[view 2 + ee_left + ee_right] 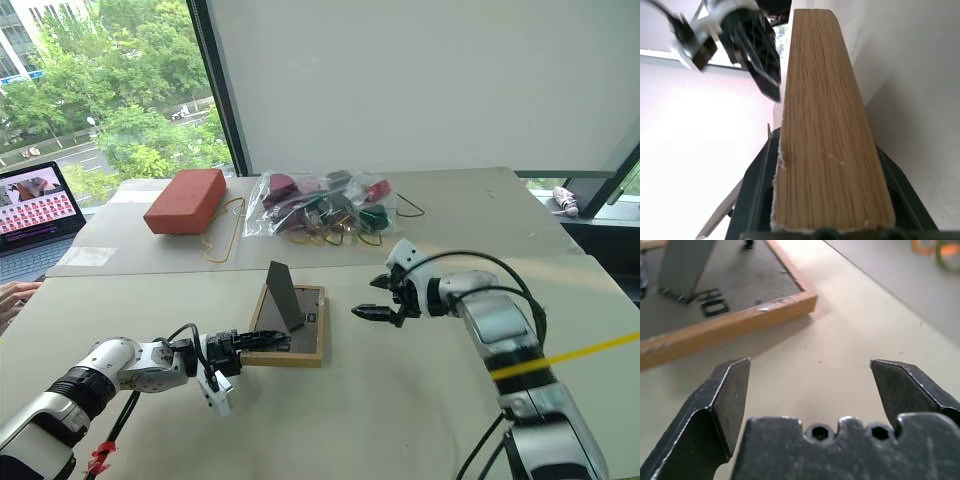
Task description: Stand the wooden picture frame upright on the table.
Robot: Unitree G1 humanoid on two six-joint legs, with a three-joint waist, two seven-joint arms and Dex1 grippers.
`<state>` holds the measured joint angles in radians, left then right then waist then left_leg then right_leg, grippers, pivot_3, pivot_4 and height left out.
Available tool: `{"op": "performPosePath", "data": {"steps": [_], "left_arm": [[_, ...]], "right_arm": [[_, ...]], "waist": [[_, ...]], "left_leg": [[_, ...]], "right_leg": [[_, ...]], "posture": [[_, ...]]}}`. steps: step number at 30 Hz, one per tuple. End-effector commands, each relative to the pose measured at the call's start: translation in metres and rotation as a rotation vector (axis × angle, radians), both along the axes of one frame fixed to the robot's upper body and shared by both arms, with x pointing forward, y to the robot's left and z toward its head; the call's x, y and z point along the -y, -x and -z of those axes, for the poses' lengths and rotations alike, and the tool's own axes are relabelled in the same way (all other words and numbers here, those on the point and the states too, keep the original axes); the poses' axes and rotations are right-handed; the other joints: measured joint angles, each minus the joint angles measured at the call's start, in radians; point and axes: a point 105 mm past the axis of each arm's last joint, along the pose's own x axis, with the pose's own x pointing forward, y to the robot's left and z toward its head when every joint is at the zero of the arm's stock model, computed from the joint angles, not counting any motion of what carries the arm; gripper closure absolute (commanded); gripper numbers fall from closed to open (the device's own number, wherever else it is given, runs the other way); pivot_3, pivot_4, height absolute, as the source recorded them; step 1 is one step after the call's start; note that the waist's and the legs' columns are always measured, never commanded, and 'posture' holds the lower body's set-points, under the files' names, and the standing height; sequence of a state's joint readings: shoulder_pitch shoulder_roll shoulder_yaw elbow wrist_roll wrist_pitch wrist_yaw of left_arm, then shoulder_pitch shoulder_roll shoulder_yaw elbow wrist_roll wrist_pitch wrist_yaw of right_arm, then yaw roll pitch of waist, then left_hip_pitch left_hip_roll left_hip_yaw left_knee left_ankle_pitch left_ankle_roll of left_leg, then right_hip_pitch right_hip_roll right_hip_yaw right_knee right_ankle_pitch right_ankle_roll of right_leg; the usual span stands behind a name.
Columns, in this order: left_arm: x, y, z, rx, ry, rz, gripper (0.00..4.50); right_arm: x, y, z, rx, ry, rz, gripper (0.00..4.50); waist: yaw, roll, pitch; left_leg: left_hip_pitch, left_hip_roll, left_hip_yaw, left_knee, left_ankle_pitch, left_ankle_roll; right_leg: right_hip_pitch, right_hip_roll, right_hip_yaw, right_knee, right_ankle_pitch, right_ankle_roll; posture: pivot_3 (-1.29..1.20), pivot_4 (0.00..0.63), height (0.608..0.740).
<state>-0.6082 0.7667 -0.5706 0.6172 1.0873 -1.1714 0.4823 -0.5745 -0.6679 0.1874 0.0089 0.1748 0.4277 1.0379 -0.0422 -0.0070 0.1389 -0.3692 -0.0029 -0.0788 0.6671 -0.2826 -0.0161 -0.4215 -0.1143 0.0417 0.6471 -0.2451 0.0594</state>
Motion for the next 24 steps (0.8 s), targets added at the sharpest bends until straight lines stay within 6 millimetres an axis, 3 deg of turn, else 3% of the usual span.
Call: {"op": "performPosePath", "data": {"steps": [1, 3, 8, 13, 17, 20, 24], "left_arm": [[0.001, 0.010, 0.018, -0.066, -0.040, 0.019, 3.47], [0.001, 0.009, 0.017, -0.067, -0.034, 0.018, 3.47], [0.002, 0.006, 0.012, -0.065, -0.006, 0.007, 3.47], [0.004, 0.006, 0.010, -0.069, 0.003, 0.009, 3.47], [0.004, 0.006, 0.007, -0.073, 0.022, 0.006, 3.47], [0.006, 0.006, 0.003, -0.076, 0.047, 0.011, 3.47], [0.007, 0.006, -0.001, -0.082, 0.071, 0.007, 3.47]], "right_arm": [[-0.030, 0.046, 0.006, 0.387, 0.218, -0.303, 0.05], [-0.045, 0.062, 0.008, 0.587, 0.262, -0.390, 0.05], [-0.068, 0.071, 0.011, 0.890, 0.261, -0.419, 0.05], [-0.084, 0.066, 0.005, 1.016, 0.229, -0.396, 0.05], [-0.088, 0.068, 0.021, 0.988, 0.251, -0.433, 0.05], [-0.091, 0.065, 0.028, 0.978, 0.258, -0.425, 0.76], [-0.089, 0.060, 0.027, 0.974, 0.251, -0.401, 2.13]], "waist": [[0.002, 0.000, 0.000], [0.002, 0.000, 0.000], [0.003, -0.001, 0.000], [0.003, -0.002, 0.000], [0.003, -0.002, 0.000], [0.003, -0.002, 0.000], [0.003, -0.003, 0.001]], "left_leg": [[0.000, 0.000, 0.000, 0.001, 0.000, 0.000], [0.000, 0.000, 0.000, 0.001, 0.000, 0.000], [0.001, 0.000, 0.001, 0.003, 0.002, -0.003], [0.001, 0.000, 0.001, 0.002, 0.002, -0.004], [0.001, 0.000, 0.001, 0.002, 0.002, -0.004], [0.001, 0.000, 0.001, 0.002, 0.002, -0.004], [0.001, 0.000, 0.001, 0.002, 0.002, -0.004]], "right_leg": [[0.001, 0.000, 0.000, 0.000, 0.000, 0.000], [0.001, 0.000, 0.000, -0.001, 0.000, 0.001], [0.001, 0.000, 0.001, -0.002, 0.000, 0.001], [0.001, 0.000, 0.001, -0.002, 0.000, 0.001], [0.001, 0.000, 0.001, -0.003, 0.000, 0.000], [0.001, 0.000, 0.001, -0.003, 0.000, 0.000], [0.001, 0.000, 0.001, -0.003, 0.000, 0.000]], "posture": [[0.00, 0.150, 0.740], [0.00, 0.150, 0.740], [0.00, 0.150, 0.740], [0.00, 0.150, 0.740], [0.00, 0.150, 0.740], [0.00, 0.150, 0.740], [0.00, 0.150, 0.740]]}}
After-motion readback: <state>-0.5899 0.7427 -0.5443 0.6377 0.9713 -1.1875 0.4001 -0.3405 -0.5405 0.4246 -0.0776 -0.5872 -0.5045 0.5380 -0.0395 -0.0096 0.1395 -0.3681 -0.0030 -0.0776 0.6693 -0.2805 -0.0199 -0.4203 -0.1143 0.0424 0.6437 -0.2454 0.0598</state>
